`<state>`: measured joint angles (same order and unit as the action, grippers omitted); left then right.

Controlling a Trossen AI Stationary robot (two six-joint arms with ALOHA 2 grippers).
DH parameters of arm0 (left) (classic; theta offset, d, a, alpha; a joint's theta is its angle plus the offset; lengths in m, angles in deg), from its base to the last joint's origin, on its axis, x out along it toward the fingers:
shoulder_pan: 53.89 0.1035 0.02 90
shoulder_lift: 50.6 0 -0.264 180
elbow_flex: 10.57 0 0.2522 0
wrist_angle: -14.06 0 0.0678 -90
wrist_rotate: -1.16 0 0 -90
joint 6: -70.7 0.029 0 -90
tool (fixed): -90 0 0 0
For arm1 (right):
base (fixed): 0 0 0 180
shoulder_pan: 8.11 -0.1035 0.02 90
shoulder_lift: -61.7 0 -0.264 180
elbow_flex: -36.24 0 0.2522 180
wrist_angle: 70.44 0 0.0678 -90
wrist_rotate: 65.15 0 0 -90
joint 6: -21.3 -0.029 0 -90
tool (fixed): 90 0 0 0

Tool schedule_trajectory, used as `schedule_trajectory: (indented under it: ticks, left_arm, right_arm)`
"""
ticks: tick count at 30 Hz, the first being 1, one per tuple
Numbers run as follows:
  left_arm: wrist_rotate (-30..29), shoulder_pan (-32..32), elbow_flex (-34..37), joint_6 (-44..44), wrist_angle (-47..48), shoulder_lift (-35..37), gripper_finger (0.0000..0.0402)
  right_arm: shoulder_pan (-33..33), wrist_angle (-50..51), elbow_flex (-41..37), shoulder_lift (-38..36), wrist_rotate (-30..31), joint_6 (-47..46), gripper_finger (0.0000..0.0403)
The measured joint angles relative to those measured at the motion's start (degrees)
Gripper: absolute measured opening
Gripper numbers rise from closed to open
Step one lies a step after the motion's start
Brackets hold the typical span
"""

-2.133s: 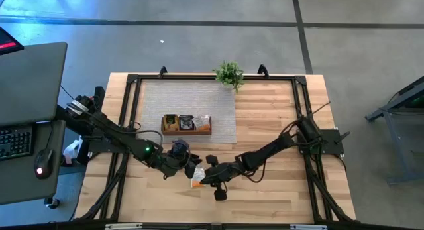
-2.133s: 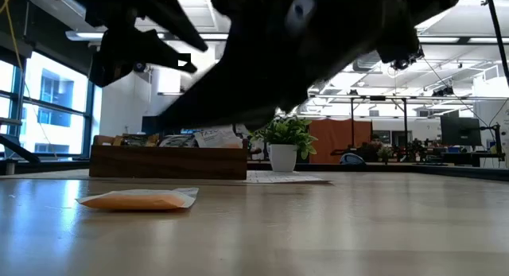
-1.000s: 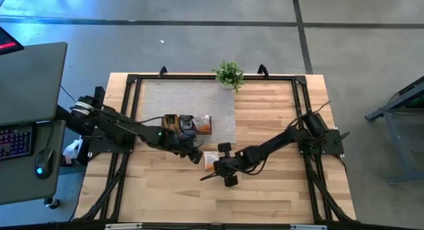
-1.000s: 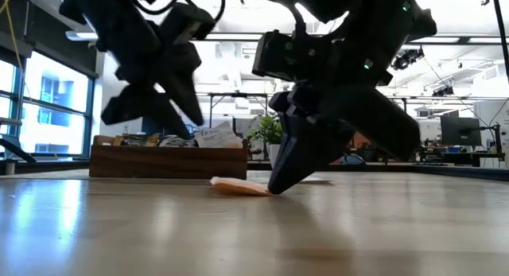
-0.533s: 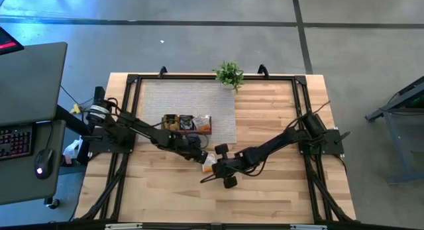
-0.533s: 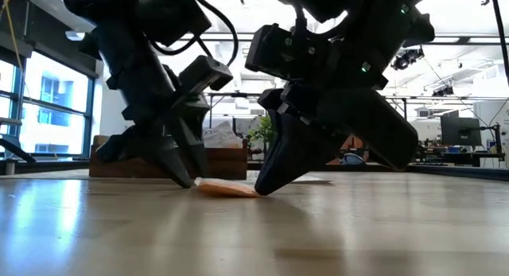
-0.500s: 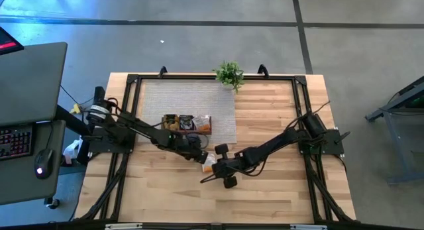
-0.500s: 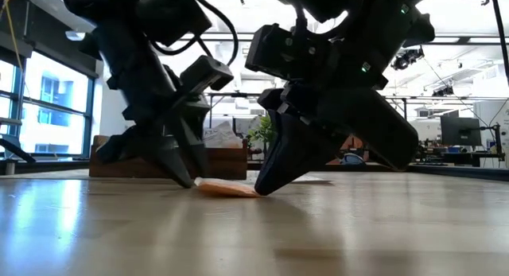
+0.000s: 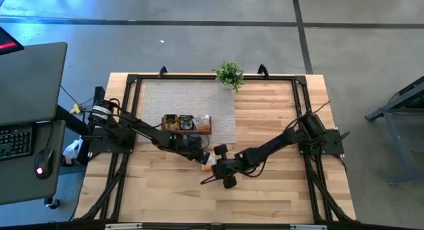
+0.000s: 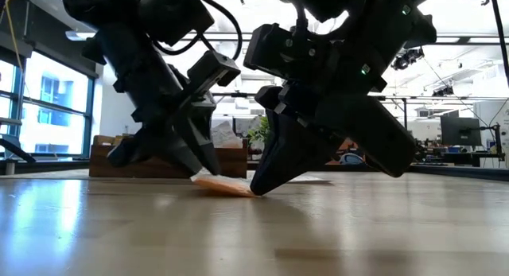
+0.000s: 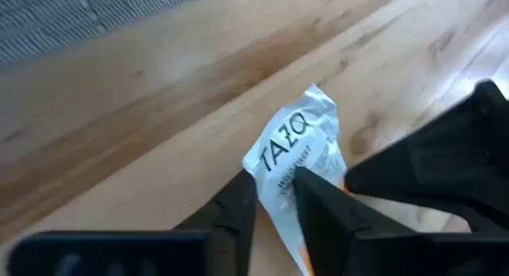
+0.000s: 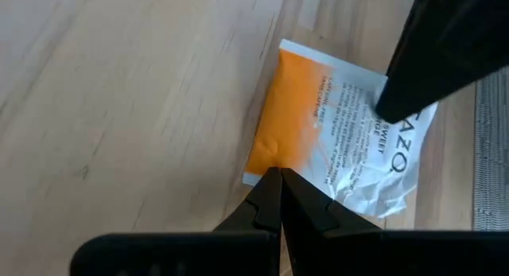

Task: Pick & Place Tea
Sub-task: Put the orange tea bag into the right section of the wooden organizer

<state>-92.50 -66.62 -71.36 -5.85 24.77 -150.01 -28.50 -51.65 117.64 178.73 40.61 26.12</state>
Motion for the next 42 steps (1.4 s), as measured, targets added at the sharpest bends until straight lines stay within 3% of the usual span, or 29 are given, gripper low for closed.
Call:
schedule_trajectory:
  ticks: [5,15,19,22,28,34,42]
  left_arm:
    - [-1.1,0.0,0.0,1.3,-0.2,0.0,0.001]
    - [-4.4,0.0,0.0,5.6,-0.3,1.6,0.0004]
    - [-7.0,0.0,-0.1,10.8,-0.3,7.2,0.0001]
    - [-13.0,0.0,0.0,15.4,2.9,12.7,0.0001]
    - [-34.3,0.0,-0.1,24.0,12.5,19.9,0.0]
    - [-41.3,2.2,0.0,28.3,13.2,16.2,0.0]
    - [-42.3,4.6,0.0,26.4,11.3,6.8,0.0]
  right_arm:
    - [0.0,0.0,0.0,0.0,0.2,0.2,0.0]
    - [0.0,3.4,-0.1,-4.3,0.7,-1.6,0.0015]
    - [-0.1,8.6,0.0,-9.6,5.6,-1.9,0.0024]
    - [0.1,13.4,0.0,-14.0,11.4,-3.7,0.003]
    - [0.2,20.9,0.0,-20.2,20.2,-10.5,0.0029]
    - [0.2,20.1,0.0,-21.0,20.5,-12.3,0.0024]
    - [0.5,20.1,0.0,-20.5,20.1,-12.3,0.0027]
